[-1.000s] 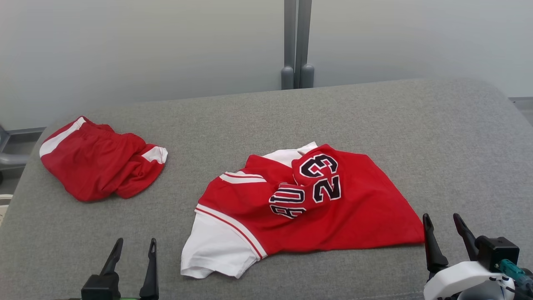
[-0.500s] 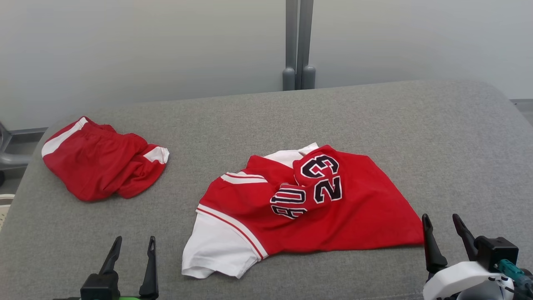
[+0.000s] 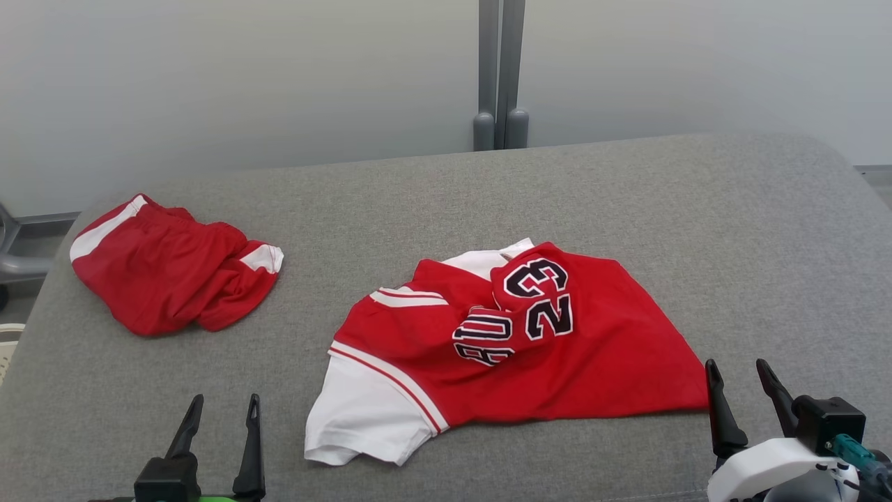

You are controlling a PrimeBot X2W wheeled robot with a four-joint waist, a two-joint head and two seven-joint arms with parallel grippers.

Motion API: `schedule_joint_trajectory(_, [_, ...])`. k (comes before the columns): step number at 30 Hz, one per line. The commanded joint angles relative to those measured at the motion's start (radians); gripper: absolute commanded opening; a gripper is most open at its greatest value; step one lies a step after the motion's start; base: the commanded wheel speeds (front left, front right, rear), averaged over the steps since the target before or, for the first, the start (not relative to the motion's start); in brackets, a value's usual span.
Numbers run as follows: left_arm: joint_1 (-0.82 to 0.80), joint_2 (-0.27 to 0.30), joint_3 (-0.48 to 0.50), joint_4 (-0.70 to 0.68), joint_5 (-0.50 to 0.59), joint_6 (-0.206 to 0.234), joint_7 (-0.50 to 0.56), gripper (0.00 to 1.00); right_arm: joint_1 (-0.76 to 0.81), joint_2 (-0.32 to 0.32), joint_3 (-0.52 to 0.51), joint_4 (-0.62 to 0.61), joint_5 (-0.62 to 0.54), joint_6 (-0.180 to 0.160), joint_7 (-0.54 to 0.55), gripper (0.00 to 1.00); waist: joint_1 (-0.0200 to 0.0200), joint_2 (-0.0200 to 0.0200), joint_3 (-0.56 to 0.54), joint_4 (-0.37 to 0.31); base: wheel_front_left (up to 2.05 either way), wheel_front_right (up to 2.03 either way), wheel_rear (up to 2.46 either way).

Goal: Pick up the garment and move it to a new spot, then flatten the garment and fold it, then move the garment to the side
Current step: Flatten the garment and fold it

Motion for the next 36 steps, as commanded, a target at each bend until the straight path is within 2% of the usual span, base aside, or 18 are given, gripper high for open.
schedule_joint_trajectory(1, [-0.003, -0.001, 0.004, -0.002, 0.007, -0.003, -0.002, 1.0, -0.004, -0.002, 0.0, 0.002, -0.003, 0.0, -0.004, 1.0, 0.0, 0.0, 0.0, 0.0, 0.0, 0.0, 0.0])
schedule_joint_trajectory(8, [-0.003, -0.001, 0.007, -0.006, 0.009, -0.002, -0.002, 1.0, -0.006, -0.001, 0.002, 0.003, -0.005, 0.0, -0.006, 1.0, 0.0, 0.0, 0.001, 0.001, 0.0, 0.0, 0.0])
schedule_joint_trajectory(12, [-0.005, -0.002, 0.003, -0.005, -0.004, -0.018, -0.002, 1.0, -0.013, -0.005, 0.005, -0.002, -0.008, 0.0, 0.002, 1.0, 0.0, 0.0, 0.001, -0.002, 0.0, 0.0, 0.0])
schedule_joint_trajectory(17, [-0.025, 0.02, -0.045, 0.05, -0.044, -0.059, 0.007, 1.0, -0.017, -0.027, -0.01, 0.002, -0.001, 0.0, 0.016, 1.0, 0.0, 0.0, 0.006, -0.003, 0.0, 0.0, 0.0])
schedule_joint_trajectory(23, [-0.06, 0.038, -0.097, 0.152, -0.075, -0.071, 0.026, 1.0, -0.038, -0.046, -0.013, 0.035, 0.01, 0.0, 0.054, 1.0, 0.0, 0.0, 0.018, -0.005, 0.0, 0.0, 0.0])
schedule_joint_trajectory(28, [-0.109, 0.03, -0.146, 0.287, -0.133, -0.076, 0.021, 1.0, -0.072, -0.066, -0.01, 0.123, 0.024, 0.0, 0.051, 1.0, 0.0, 0.0, 0.033, -0.012, 0.0, 0.0, 0.0])
schedule_joint_trajectory(36, [-0.177, 0.031, -0.245, 0.414, -0.207, -0.078, 0.005, 1.0, -0.147, -0.079, 0.017, 0.277, 0.039, 0.0, 0.034, 1.0, 0.0, 0.0, 0.058, -0.019, 0.0, 0.0, 0.0])
